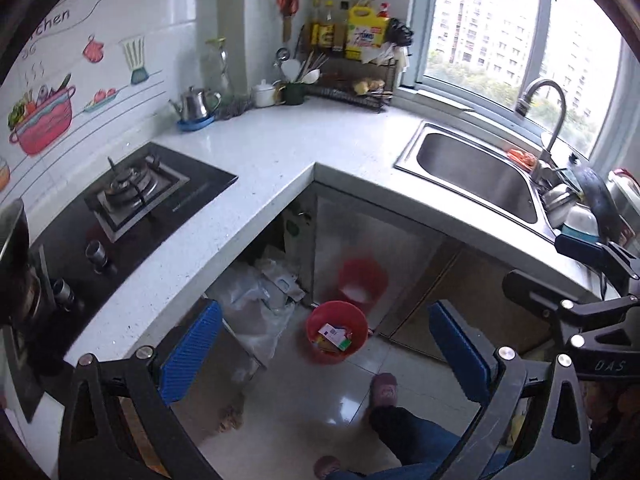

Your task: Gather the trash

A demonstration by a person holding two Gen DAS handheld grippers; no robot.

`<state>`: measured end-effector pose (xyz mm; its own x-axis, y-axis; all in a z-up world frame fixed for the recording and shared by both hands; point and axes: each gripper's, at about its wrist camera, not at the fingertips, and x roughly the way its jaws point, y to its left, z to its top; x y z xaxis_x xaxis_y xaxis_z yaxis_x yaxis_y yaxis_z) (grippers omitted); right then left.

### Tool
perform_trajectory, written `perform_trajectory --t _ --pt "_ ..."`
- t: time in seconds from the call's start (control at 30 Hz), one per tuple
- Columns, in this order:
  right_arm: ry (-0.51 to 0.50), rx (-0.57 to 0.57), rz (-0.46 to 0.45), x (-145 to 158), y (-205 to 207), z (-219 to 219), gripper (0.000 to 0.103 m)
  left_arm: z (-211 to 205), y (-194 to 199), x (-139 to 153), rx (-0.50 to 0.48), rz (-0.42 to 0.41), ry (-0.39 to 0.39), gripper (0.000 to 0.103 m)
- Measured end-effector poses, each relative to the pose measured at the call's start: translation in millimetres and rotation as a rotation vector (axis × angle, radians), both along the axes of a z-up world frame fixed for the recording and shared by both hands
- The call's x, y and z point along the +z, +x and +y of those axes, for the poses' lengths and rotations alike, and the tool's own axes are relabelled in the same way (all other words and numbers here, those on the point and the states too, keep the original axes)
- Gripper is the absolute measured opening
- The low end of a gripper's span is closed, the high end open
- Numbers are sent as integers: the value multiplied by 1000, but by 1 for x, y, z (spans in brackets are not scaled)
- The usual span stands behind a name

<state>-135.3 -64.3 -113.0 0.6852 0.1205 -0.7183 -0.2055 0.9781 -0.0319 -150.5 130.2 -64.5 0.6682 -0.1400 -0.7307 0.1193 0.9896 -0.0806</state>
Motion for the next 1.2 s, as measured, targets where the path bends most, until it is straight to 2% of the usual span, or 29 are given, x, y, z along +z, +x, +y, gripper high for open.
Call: perform_trajectory --t 0.07,0.23,0.6,0.77,0.87,1.2 --pt "-9 -5 3 3 -7 3 102 -3 -4 3 -9 6 -5 102" --pt "-18 -37 3 12 -21 -2 102 -7 -12 10 -50 28 -75 102" --pt "-67 -12 26 27 -31 -6 102 -32 -27 32 -51 2 -58 102" --pt "-71 -6 1 31 -37 -8 102 -29 -28 30 -19 -6 -60 102" --pt "-112 -7 -23 30 -40 -5 102 -31 -29 27 -14 -3 -53 102" --pt "-87 -11 -9 32 -42 -11 102 -33 -31 30 -12 -14 -57 102"
